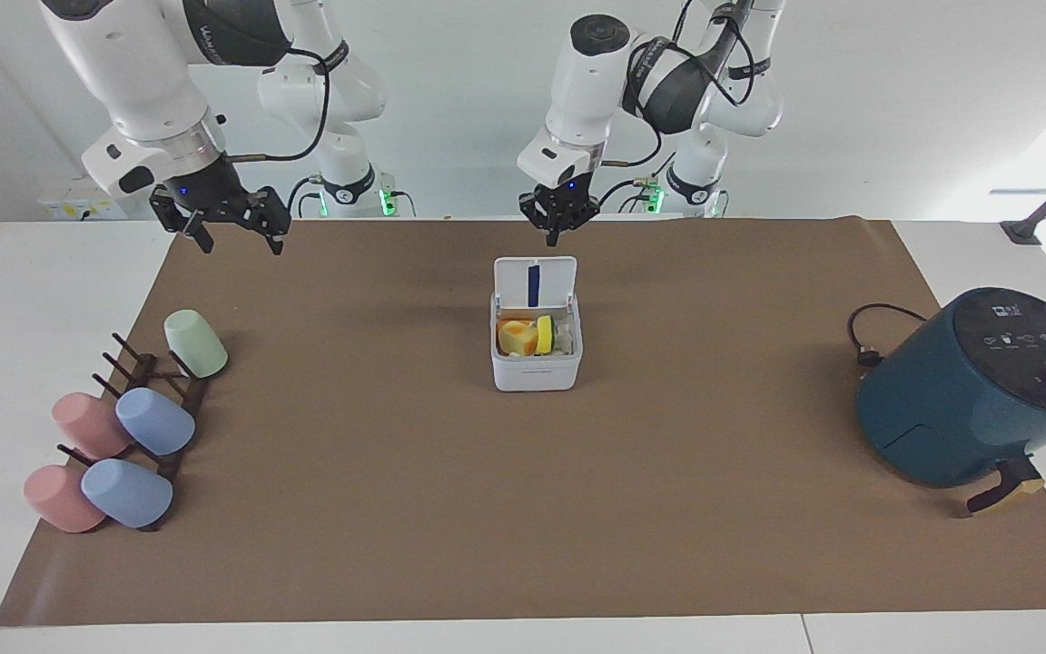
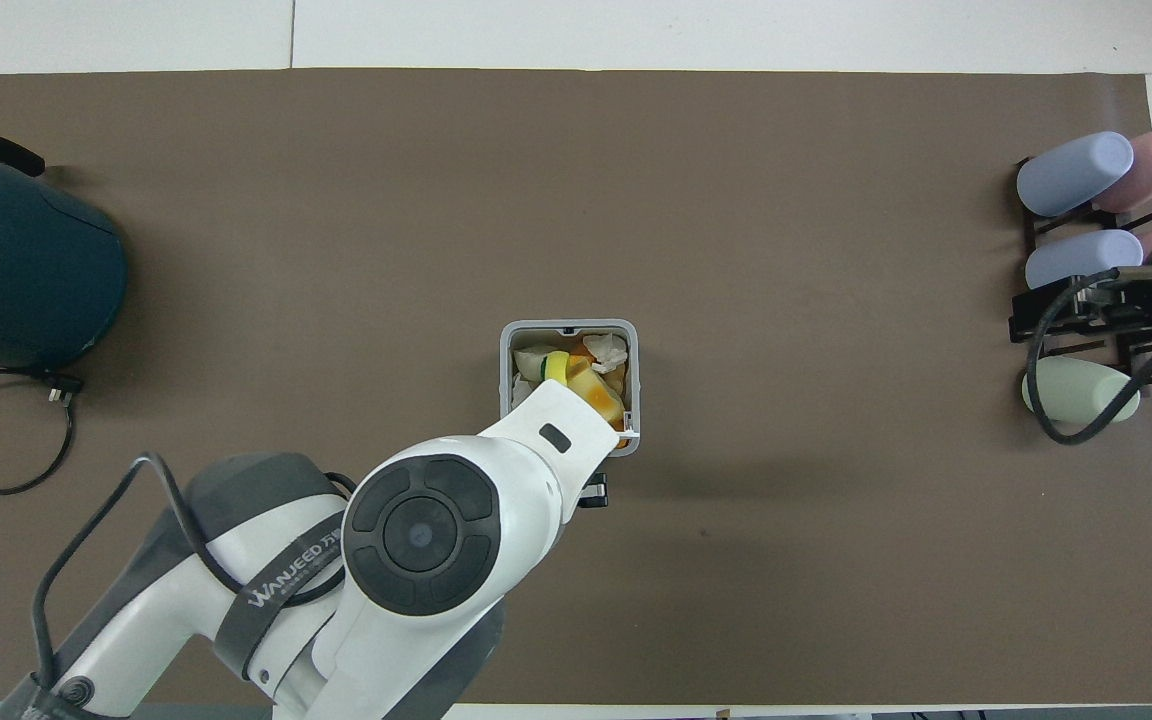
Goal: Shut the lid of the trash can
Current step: 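Reach the left gripper toward the raised lid of the white trash can, then push the lid down over the can opening with the left gripper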
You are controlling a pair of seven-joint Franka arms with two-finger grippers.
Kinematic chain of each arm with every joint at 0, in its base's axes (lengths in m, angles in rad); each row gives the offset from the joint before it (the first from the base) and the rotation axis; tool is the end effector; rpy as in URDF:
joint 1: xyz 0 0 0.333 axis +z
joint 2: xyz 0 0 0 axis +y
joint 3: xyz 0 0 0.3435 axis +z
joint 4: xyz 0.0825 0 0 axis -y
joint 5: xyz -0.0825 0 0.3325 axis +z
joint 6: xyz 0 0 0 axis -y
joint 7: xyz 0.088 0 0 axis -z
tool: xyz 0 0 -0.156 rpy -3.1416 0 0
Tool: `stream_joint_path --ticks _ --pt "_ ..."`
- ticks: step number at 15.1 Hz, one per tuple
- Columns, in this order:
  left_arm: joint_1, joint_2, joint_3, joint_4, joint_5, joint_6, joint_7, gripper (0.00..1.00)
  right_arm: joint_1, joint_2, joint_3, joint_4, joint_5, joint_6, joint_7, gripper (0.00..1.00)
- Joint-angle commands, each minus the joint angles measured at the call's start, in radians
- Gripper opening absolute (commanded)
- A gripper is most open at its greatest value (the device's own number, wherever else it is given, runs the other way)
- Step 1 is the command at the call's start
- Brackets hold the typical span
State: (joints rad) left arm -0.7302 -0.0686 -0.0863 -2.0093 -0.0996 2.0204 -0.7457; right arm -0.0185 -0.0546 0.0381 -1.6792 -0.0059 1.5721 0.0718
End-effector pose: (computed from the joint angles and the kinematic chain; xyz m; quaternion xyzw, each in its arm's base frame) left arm 0.3337 -0.3711 0.4898 0.9982 -0.0155 -0.0019 0.0583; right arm 0.4797 0.0090 0.5846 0.9993 -0.0261 -0.0261 0.0052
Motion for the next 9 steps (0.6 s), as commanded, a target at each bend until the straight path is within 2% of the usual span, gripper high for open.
stream_joint_path --ticks 1,9 --pt "-0.015 0.013 0.02 0.003 -0.012 0.029 -0.015 0.0 -0.014 0.004 0.008 0.009 -0.002 -0.011 -0.015 1.0" --pt "0.029 0.064 0.026 0.026 -0.042 0.145 -0.033 0.0 -0.014 0.004 0.008 0.009 -0.002 -0.011 -0.015 1.0"
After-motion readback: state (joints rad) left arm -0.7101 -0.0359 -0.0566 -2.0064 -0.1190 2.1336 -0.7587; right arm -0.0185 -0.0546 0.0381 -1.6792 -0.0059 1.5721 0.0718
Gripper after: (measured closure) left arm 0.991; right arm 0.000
